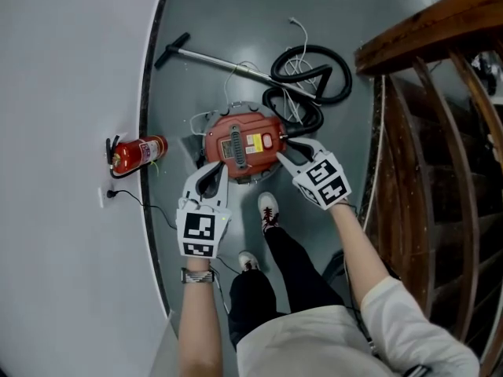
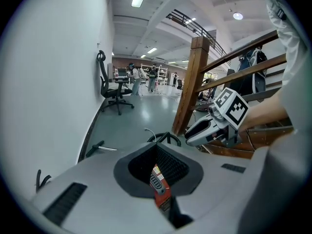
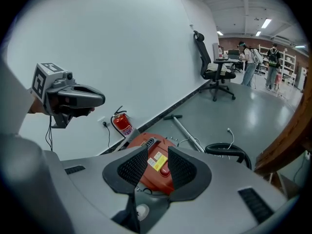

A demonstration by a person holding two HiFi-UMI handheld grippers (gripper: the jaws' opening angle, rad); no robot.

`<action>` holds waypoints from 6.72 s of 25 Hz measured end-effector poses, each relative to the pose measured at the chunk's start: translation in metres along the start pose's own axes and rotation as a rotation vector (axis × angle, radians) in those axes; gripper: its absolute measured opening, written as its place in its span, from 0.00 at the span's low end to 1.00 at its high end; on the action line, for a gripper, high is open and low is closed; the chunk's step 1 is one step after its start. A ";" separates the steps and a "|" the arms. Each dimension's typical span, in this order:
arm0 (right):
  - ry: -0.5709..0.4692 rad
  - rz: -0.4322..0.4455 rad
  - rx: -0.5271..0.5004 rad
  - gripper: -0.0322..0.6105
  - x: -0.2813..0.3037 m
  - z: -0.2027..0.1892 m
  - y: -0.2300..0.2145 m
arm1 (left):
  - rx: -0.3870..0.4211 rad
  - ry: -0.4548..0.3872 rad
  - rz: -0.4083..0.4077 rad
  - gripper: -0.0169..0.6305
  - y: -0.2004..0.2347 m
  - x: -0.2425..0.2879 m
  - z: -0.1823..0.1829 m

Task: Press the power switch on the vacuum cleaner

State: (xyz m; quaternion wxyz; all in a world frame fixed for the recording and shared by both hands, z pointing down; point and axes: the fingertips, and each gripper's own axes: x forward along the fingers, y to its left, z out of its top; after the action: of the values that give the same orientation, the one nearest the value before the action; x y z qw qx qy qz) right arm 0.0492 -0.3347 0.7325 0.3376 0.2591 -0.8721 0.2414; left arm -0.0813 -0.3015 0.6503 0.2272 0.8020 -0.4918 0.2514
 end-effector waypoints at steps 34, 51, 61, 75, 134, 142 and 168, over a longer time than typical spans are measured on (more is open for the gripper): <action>0.224 0.052 0.184 0.27 0.112 -0.104 -0.033 | -0.063 0.069 -0.024 0.02 -0.003 0.037 -0.053; 0.234 0.030 0.263 0.27 0.130 -0.116 -0.040 | -0.084 0.084 -0.033 0.02 -0.004 0.036 -0.068; 0.223 0.058 0.326 0.28 0.134 -0.120 -0.039 | -0.089 0.092 -0.051 0.02 -0.013 0.040 -0.074; 0.240 0.068 0.291 0.30 0.134 -0.120 -0.039 | -0.084 0.101 -0.059 0.02 -0.016 0.042 -0.077; 0.232 -0.004 0.176 0.30 0.136 -0.122 -0.036 | -0.146 0.100 -0.023 0.02 -0.011 0.030 -0.081; 0.261 -0.037 0.125 0.30 0.127 -0.128 -0.040 | -0.184 0.067 -0.001 0.02 -0.003 0.021 -0.063; 0.143 -0.085 0.002 0.18 0.022 -0.059 0.024 | -0.084 0.013 0.039 0.02 -0.029 -0.080 -0.040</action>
State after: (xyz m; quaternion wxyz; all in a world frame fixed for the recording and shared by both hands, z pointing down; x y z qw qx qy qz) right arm 0.0479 -0.2872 0.7808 0.4087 0.2782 -0.8338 0.2458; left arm -0.0938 -0.2111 0.6273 0.2589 0.7805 -0.5158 0.2404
